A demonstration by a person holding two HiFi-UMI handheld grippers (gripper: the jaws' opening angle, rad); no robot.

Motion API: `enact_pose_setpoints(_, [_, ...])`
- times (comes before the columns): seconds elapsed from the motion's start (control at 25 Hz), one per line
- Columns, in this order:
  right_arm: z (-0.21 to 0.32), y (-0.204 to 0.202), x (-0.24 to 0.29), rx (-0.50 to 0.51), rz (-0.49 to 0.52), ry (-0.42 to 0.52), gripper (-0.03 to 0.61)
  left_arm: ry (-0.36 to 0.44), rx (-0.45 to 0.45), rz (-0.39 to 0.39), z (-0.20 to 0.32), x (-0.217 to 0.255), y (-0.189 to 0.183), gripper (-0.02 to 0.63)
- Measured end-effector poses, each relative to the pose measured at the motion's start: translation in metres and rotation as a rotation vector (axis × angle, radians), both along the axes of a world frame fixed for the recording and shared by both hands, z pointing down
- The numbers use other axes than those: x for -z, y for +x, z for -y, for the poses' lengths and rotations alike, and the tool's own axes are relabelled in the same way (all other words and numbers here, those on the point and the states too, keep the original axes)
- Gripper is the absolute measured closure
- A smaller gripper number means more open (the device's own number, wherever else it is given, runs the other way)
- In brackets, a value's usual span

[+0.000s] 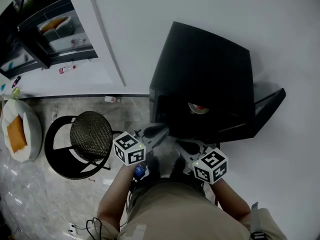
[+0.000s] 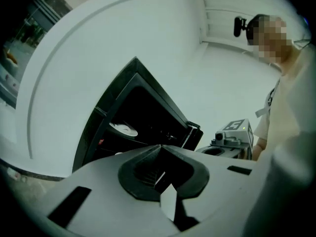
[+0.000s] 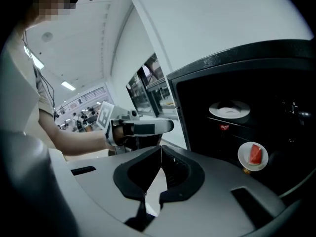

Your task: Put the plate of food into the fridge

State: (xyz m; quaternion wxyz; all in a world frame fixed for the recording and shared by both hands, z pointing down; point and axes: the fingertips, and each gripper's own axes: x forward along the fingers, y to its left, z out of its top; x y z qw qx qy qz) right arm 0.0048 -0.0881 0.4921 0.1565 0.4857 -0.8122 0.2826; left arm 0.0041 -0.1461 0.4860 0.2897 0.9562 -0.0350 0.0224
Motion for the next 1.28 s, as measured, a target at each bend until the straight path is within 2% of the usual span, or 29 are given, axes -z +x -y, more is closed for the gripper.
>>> enact_pose_setpoints(0.32, [0.0, -0.032, 0.012, 0.005, -0.019, 0.05, 0.557, 0.055, 0.008, -0.005, -0.012, 0.017, -0.033, 0.601])
enact_pose_setpoints(0.64, [0.0, -0.038, 0.026, 0.007, -0.054, 0.096, 0.557, 0.183, 0.032, 0.014, -0.021, 0.038, -0.041, 0.601])
enact_pose_setpoints(0.96, [-0.016, -0.017, 0.031, -0.007, -0.041, 0.13, 0.557, 0.205, 0.074, 0.022, -0.044, 0.044, -0.024, 0.601])
enact_pose_setpoints(1.28, [-0.046, 0.023, 0.051, -0.044, -0.028, 0.178, 0.557, 0.268, 0.197, -0.001, -0.064, 0.068, -0.004, 0.601])
